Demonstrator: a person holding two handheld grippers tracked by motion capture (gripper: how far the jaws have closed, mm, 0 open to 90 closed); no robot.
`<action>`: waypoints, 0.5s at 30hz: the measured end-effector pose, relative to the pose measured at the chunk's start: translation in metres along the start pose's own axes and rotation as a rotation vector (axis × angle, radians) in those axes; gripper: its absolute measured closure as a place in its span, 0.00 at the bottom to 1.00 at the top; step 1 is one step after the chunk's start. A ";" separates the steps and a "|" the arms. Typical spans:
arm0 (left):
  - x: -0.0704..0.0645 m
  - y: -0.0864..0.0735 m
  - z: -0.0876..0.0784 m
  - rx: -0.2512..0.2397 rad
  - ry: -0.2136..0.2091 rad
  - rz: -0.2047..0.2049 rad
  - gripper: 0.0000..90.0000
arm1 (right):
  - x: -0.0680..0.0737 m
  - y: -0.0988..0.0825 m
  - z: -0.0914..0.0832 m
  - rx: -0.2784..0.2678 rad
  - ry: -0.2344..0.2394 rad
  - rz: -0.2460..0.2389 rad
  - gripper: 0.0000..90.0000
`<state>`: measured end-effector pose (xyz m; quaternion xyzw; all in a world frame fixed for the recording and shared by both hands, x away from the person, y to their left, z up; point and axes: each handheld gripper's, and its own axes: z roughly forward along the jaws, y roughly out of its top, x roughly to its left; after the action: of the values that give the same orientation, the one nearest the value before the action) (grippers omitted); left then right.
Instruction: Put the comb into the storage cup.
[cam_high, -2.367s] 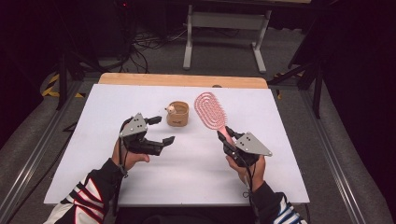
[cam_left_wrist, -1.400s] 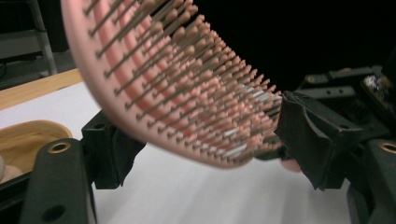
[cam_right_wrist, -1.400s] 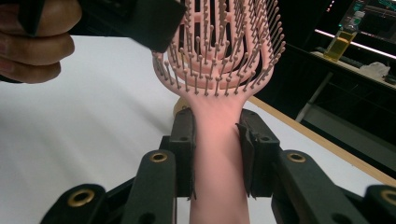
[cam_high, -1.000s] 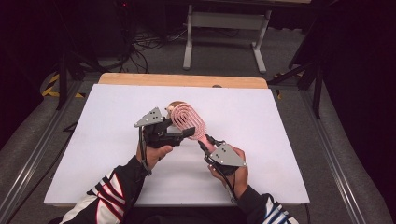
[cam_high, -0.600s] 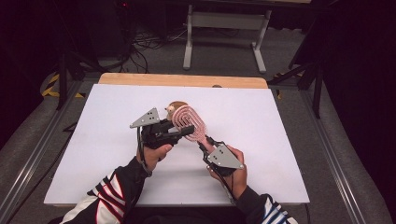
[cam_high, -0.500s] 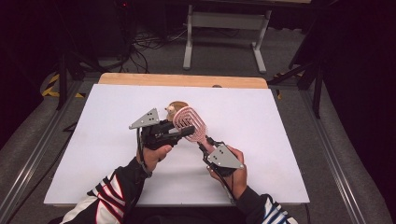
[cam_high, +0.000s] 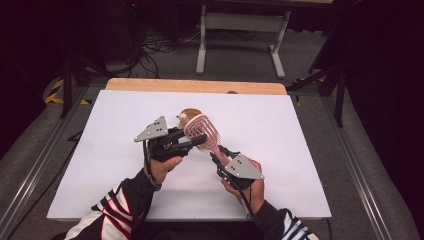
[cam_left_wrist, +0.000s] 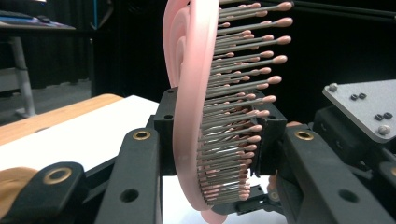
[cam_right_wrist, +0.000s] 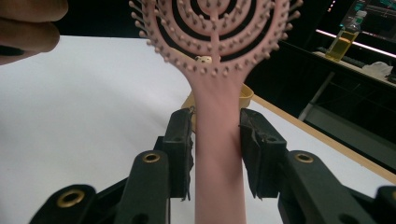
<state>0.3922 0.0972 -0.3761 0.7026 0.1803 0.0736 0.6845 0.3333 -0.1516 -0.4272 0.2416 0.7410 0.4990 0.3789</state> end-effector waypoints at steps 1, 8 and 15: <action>0.001 0.000 -0.002 0.000 0.004 -0.001 0.71 | 0.000 0.000 0.000 0.001 0.002 0.000 0.73; 0.007 0.001 -0.008 0.018 0.045 0.022 0.71 | -0.001 0.000 -0.007 -0.033 0.043 0.007 0.67; 0.013 0.000 -0.018 0.025 0.083 0.027 0.71 | -0.012 0.002 -0.024 -0.082 0.032 0.013 0.58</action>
<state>0.3979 0.1183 -0.3771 0.7099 0.1998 0.1096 0.6664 0.3214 -0.1731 -0.4162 0.2227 0.7243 0.5350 0.3736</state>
